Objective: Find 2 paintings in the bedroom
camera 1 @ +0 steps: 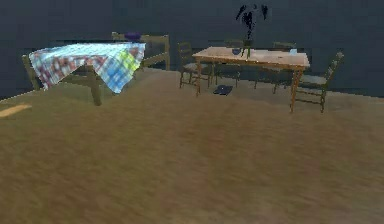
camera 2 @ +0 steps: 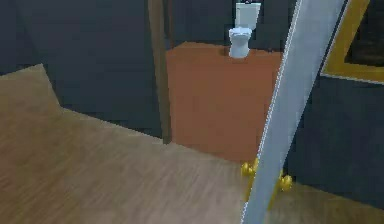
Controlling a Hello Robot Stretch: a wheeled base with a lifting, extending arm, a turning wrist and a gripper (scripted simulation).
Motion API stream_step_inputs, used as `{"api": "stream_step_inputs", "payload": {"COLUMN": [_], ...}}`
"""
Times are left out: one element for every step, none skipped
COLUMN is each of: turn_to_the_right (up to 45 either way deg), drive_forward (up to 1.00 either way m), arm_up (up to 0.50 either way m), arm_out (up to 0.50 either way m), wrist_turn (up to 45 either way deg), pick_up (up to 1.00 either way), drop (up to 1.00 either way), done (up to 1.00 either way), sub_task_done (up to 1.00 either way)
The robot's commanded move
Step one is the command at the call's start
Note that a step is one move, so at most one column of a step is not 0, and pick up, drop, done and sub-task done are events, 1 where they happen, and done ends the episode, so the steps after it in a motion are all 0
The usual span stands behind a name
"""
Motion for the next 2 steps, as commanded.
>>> {"api": "stream_step_inputs", "payload": {"turn_to_the_right": [42.0, 0.0], "drive_forward": [0.0, 1.0], "arm_up": [0.0, 0.0], "arm_out": [0.0, 0.0], "wrist_turn": [0.0, 0.0], "pick_up": [0.0, 0.0], "drop": [0.0, 0.0], "done": [0.0, 0.0], "sub_task_done": [0.0, 0.0]}}
